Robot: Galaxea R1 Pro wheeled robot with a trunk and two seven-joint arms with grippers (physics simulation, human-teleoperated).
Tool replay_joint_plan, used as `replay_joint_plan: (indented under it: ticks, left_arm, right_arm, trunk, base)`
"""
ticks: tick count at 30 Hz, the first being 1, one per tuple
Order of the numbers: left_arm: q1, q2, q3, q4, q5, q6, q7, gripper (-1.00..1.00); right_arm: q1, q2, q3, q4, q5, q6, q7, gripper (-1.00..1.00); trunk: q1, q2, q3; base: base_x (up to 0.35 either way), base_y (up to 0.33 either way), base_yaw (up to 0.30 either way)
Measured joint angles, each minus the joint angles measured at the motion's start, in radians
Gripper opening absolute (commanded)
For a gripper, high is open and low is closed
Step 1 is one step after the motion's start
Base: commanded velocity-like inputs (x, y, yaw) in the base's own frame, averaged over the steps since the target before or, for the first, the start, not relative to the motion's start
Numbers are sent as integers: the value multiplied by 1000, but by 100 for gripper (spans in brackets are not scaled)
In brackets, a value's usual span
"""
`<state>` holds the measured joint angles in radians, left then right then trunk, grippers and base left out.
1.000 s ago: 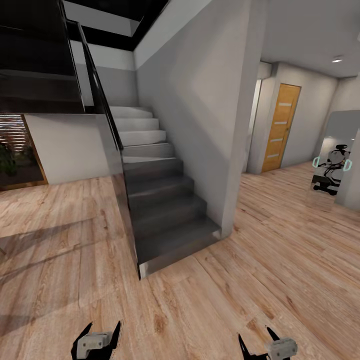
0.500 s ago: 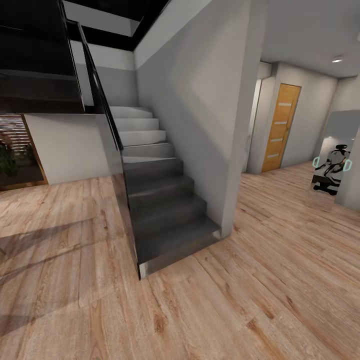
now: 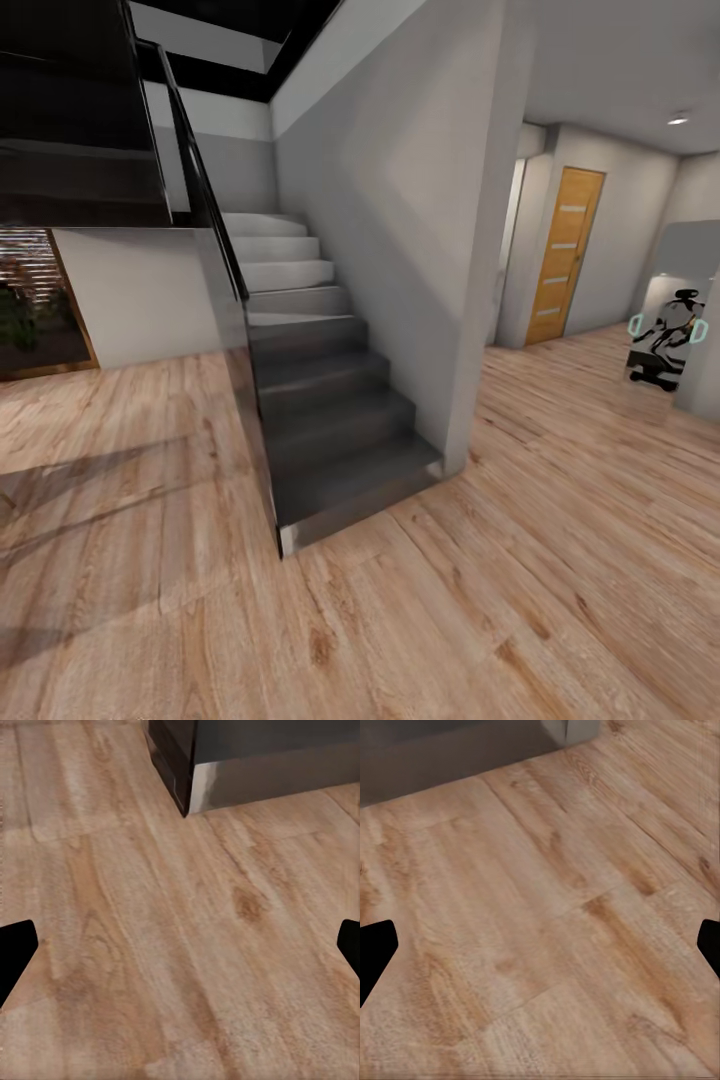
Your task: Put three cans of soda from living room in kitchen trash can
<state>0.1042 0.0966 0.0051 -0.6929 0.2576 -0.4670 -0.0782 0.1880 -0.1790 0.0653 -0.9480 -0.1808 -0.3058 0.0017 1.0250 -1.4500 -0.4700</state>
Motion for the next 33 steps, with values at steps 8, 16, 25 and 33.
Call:
replay_joint_plan:
  ticks: [8,16,25,33]
  left_arm:
    - [0,0,0,1,0,-1,0,100]
    - [0,0,-1,0,0,-1,0,100]
    - [0,0,-2,0,-1,-1,0,100]
    - [0,0,-2,0,-1,-1,0,100]
  right_arm:
    - [-1,1,1,8,2,0,0,100]
    - [-1,1,1,24,3,1,0,100]
    - [-2,1,1,39,3,0,0,100]
    - [-2,1,1,45,3,0,0,100]
  trunk:
    - [0,0,0]
    - [0,0,0]
    - [0,0,0]
    - [0,0,0]
  base:
    - [0,0,204]
    - [0,0,244]
    - [0,0,247]
    - [0,0,248]
